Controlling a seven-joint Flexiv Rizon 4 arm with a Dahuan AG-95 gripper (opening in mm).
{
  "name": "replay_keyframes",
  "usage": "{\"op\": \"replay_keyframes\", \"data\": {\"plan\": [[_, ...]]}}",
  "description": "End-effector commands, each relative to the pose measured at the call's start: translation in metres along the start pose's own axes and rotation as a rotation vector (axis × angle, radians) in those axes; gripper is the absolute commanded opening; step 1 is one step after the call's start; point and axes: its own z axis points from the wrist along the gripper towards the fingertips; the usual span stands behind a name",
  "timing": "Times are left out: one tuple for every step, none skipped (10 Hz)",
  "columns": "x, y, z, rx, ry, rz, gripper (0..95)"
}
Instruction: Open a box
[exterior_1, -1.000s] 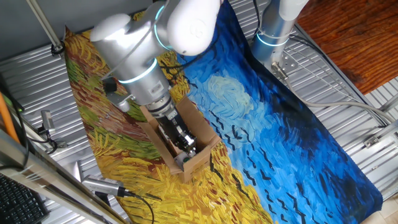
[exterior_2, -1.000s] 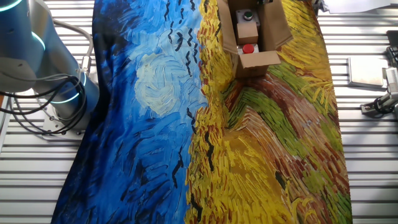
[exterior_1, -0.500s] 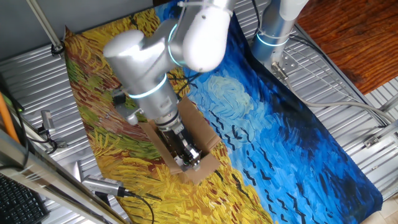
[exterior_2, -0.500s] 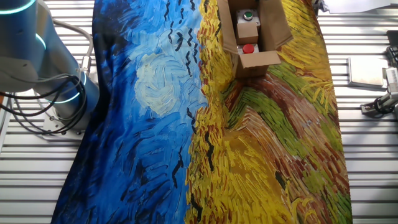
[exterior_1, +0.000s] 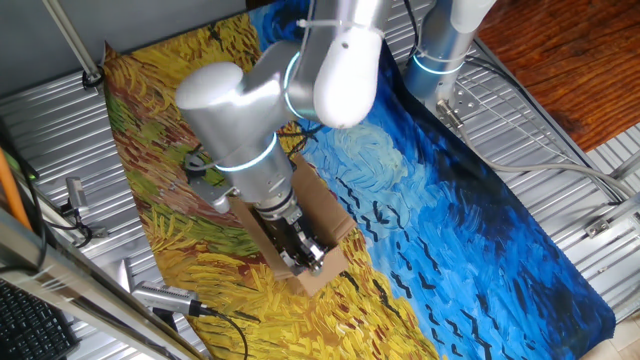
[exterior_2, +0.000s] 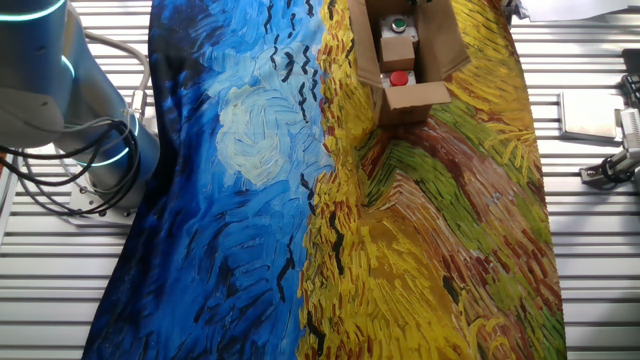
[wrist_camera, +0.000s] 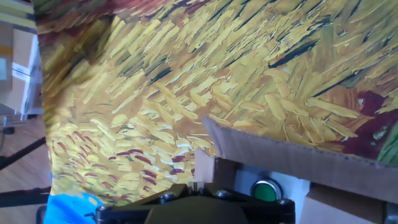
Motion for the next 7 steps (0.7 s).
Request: {"op": "replay_keyframes", "data": {"plan": [[0.005,0.016,-0.029,0.026,0.028,0.006,0.0],[0.008,0.020,-0.041,0.040,0.038,-0.002,0.0],[0.011,0.021,-0.055,0.060,0.052,-0.015,0.0],[0.015,0.010,-0.071,0.095,0.075,-0.056,0.0],[0.019,-0.007,-0.087,0.111,0.096,-0.096,0.0],[0.020,-0.012,-0.090,0.124,0.113,-0.140,0.0],[0.020,-0.012,-0.090,0.149,0.131,-0.178,0.0]]}}
